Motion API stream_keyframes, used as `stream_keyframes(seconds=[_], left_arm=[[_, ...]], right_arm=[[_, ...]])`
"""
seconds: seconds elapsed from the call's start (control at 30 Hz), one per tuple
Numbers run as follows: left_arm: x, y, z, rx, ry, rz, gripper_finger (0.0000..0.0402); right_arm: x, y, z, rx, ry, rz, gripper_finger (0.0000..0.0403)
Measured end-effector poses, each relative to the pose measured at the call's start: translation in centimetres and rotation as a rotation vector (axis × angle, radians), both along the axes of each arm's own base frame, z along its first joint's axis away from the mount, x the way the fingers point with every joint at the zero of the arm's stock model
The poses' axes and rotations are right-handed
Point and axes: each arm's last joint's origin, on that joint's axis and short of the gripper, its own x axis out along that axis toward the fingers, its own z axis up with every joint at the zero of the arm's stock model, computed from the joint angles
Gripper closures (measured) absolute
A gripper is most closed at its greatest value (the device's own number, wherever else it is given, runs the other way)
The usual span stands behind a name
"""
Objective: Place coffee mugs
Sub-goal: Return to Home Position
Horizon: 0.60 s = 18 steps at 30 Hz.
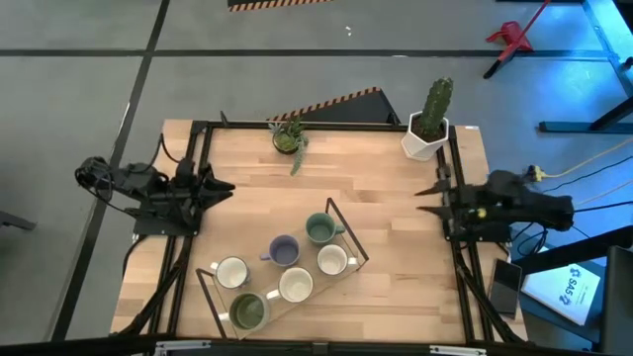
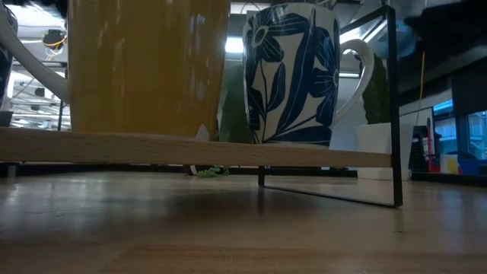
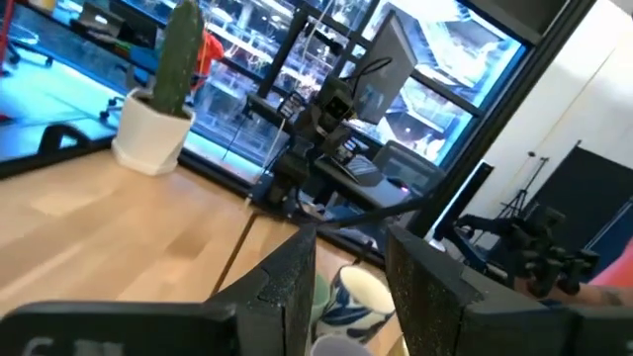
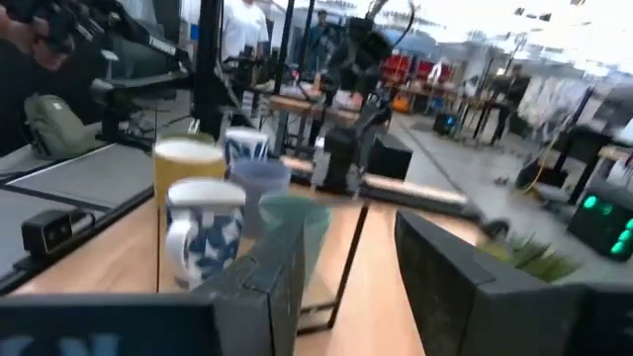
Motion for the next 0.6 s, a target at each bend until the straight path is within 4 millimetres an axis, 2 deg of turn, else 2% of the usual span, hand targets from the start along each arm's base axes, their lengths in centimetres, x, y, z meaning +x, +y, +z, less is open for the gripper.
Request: stream_keyframes(seconds=[0.27,0.4,0.6], left_arm=[[0.2,-0.2,-4.1,-0.035,-0.048,-0.052,0.0285],[0.6,-0.4,-6.7,-0.053,-0.026,-0.066,0.0285],[1.6,-0.8,-10.1,-0.07,-0.059,-0.081,0.0285]], right_arm=[[2.7,0.4,-5.7,0.036,-0.139,0.143,0.026],[2.9,0.3,-6.5,0.041,-0.057,0.107,0.026],[2.9,0.2,-6.7,0.024,-0.034,0.09,0.026]])
